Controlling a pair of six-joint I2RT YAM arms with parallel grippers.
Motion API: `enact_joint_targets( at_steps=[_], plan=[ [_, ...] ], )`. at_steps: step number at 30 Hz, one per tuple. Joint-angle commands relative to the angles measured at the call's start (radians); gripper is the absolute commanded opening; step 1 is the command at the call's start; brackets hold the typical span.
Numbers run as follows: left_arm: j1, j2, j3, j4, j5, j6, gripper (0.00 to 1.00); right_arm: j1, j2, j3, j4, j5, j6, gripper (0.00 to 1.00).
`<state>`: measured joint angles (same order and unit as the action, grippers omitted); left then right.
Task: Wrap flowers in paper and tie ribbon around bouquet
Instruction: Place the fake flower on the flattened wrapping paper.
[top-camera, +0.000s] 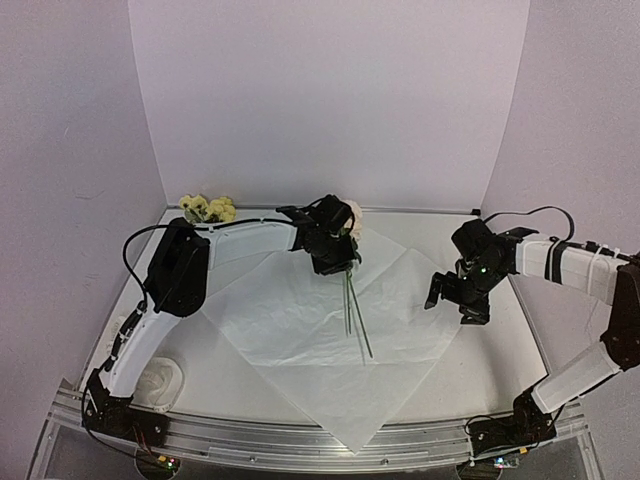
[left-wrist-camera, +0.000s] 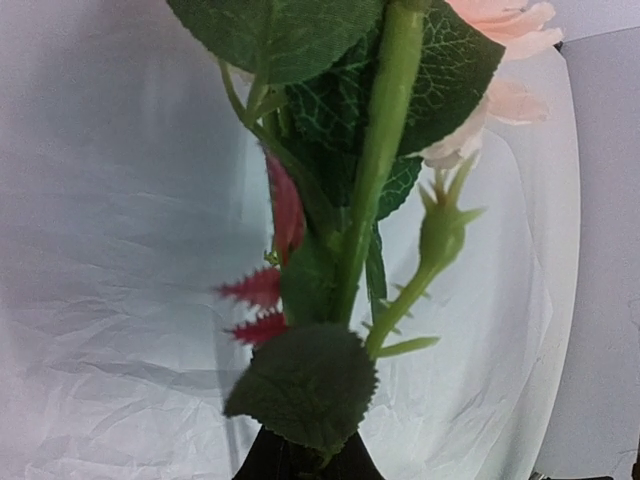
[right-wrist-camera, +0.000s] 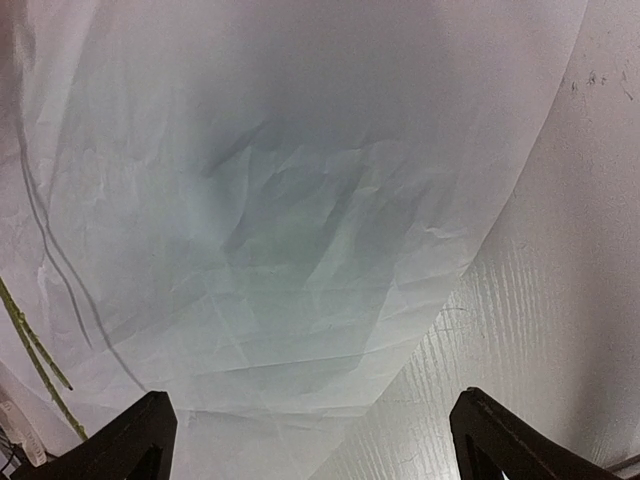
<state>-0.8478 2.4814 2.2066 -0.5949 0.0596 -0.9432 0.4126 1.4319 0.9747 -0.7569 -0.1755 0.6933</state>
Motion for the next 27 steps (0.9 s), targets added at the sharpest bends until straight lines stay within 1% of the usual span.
enact_joint_targets(
  at_steps=[1,2,5,6,7,10,13,15,19,21,25,27],
  plan=[
    [0.0,0.002,0.053,0.03,0.018,-0.004,0.17,-0.005,-0.008,0.002,-0.009,-0.005,0.006,0.98],
    [-0.004,0.0,0.054,0.031,0.019,0.004,0.24,-0.005,-0.005,0.004,-0.009,-0.006,0.004,0.98],
    [-0.012,-0.02,0.047,0.032,0.008,0.032,0.49,-0.006,0.002,0.011,-0.009,-0.01,0.001,0.98],
    [-0.013,-0.037,0.032,0.037,0.002,0.04,0.55,-0.005,0.004,0.013,-0.009,-0.011,0.0,0.98],
    [-0.014,-0.054,0.015,0.043,-0.004,0.047,0.6,-0.005,0.007,0.016,-0.009,-0.012,0.0,0.98],
    [-0.015,-0.099,-0.023,0.058,-0.017,0.066,0.68,-0.006,0.014,0.021,-0.009,-0.013,-0.003,0.98],
    [-0.016,-0.149,-0.053,0.044,-0.049,0.095,0.72,-0.005,0.024,0.025,-0.009,-0.012,-0.005,0.98],
    [-0.013,-0.205,-0.102,0.04,-0.123,0.12,0.72,-0.005,0.028,0.027,-0.009,-0.013,-0.005,0.98],
    [0.031,-0.334,-0.255,0.043,-0.224,0.21,0.72,-0.005,0.029,0.028,-0.009,-0.023,-0.011,0.98],
    [0.078,-0.402,-0.344,0.05,-0.257,0.258,0.71,-0.005,0.029,0.03,-0.009,-0.03,-0.014,0.98],
    [0.197,-0.517,-0.552,0.11,-0.269,0.361,0.7,-0.005,0.031,0.028,-0.009,-0.034,-0.02,0.98],
    [0.266,-0.557,-0.627,0.135,-0.269,0.418,0.7,-0.006,0.034,0.03,-0.009,-0.034,-0.025,0.98]
  ],
)
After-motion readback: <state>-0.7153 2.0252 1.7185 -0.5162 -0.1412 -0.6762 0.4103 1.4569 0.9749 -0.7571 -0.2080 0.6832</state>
